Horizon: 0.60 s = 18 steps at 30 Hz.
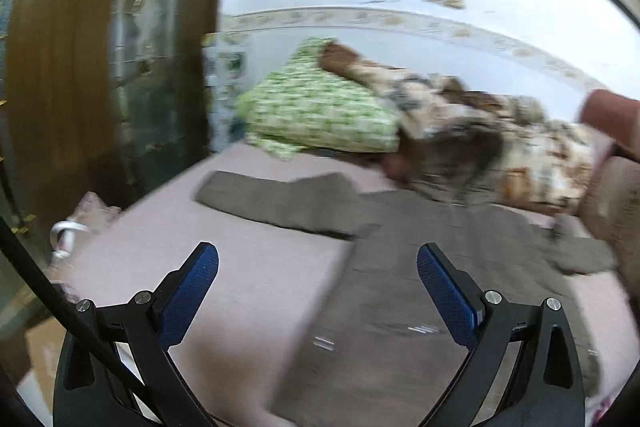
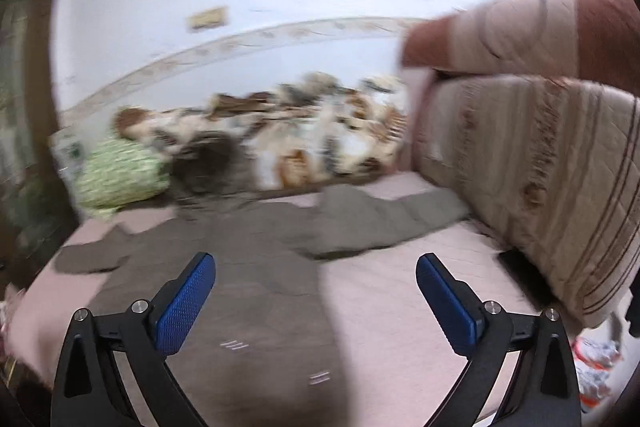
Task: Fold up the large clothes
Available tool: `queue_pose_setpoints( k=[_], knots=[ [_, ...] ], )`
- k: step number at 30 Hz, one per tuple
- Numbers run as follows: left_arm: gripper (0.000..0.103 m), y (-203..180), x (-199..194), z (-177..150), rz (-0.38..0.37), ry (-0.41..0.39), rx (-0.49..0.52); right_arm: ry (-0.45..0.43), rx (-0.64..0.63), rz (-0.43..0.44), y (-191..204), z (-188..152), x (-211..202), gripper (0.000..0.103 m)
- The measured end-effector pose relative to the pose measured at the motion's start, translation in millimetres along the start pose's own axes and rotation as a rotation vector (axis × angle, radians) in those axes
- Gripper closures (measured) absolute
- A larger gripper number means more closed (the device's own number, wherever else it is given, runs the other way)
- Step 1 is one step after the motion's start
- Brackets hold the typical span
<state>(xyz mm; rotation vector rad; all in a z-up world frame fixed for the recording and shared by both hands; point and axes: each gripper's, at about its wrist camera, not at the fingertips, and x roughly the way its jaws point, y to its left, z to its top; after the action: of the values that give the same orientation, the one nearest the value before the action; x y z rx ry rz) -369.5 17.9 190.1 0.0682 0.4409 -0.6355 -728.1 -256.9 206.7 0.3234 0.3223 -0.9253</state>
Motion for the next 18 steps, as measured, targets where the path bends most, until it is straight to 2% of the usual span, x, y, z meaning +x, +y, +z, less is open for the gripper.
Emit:
queue_pose_setpoints(
  k=[3, 5, 9, 13, 18],
  knots=[
    [0.003, -41, -26, -30, -0.065, -0.023, 0.013, -0.04, -0.006, 0.022, 56, -27, -27, 0.001],
    [0.003, -66, -38, -55, -0.069, -0.03, 0.061, -0.042, -0.002, 0.03, 79, -42, -38, 0.001],
    [0.003, -100, -39, -78, -0.122, 0.053, 0.168, -0.04, -0.035, 0.074, 115, -68, -49, 0.001],
    [0.003, -99, -37, -80, -0.13, 0.068, 0.14, 0.007, -0.134, 0.106, 147, -78, -45, 0.001],
    [0.003, -88, -19, -83, -0.097, 0.136, 0.127, 0.037, -0.15, 0.128, 153, -82, -38, 0.001]
  ],
)
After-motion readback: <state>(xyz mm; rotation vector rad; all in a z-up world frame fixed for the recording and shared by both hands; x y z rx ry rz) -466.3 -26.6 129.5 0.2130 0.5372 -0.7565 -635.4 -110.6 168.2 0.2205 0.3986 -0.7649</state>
